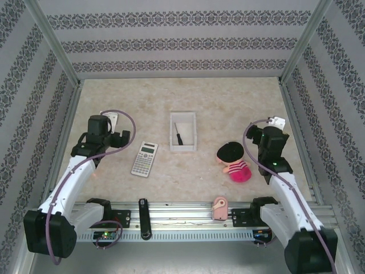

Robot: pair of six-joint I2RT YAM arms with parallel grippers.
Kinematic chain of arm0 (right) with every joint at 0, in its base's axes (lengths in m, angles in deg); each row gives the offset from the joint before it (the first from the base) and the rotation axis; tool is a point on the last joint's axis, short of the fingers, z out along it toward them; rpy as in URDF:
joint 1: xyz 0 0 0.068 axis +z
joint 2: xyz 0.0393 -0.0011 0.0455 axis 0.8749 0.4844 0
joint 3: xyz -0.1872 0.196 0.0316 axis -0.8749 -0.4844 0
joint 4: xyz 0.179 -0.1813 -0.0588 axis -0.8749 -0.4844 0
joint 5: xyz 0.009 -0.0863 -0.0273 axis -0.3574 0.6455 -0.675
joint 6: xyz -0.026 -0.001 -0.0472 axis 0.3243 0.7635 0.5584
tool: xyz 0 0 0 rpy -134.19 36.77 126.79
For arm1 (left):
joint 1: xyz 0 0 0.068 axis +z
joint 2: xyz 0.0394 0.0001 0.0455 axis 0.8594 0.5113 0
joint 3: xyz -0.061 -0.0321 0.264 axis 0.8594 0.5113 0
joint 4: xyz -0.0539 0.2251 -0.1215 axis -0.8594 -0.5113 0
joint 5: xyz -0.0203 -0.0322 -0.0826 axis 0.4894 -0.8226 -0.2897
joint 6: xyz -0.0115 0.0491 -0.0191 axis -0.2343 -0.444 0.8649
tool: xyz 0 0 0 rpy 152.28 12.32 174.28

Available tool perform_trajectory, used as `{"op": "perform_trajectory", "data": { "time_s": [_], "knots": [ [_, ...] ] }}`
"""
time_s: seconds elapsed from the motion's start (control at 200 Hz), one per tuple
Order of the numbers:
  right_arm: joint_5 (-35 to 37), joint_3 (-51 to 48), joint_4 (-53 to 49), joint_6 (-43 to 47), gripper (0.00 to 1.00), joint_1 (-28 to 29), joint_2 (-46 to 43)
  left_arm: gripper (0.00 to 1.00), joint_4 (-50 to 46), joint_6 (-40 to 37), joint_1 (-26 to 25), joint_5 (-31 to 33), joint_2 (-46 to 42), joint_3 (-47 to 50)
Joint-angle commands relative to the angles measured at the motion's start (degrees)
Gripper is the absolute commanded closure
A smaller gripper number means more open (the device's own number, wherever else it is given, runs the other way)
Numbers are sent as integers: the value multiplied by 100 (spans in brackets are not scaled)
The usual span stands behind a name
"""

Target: Put the screwdriver in the bin

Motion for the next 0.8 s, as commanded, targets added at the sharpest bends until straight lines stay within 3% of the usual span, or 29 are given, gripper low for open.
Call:
{"op": "perform_trajectory", "data": {
  "time_s": [0.0, 0.305, 0.45, 0.58, 0.794],
  "knots": [
    [-176, -359, 1625, 347, 2, -180, 496, 1, 1525, -74, -29, 441, -70, 356],
    [123, -1185, 4068, 705, 2, -204, 1972, 1, 4529, -208, 82, 315, 659, 1742],
    [-151, -1080, 4324, 834, 2, -265, 2233, 1, 6174, -9, 104, 276, 1631, 2075],
    [-292, -869, 4131, 892, 2, -291, 2372, 1, 6774, 105, 108, 266, 2377, 2082],
    [-879, -765, 3891, 1006, 2, -362, 2445, 1, 8908, 87, 117, 380, 3305, 2748]
  ]
}}
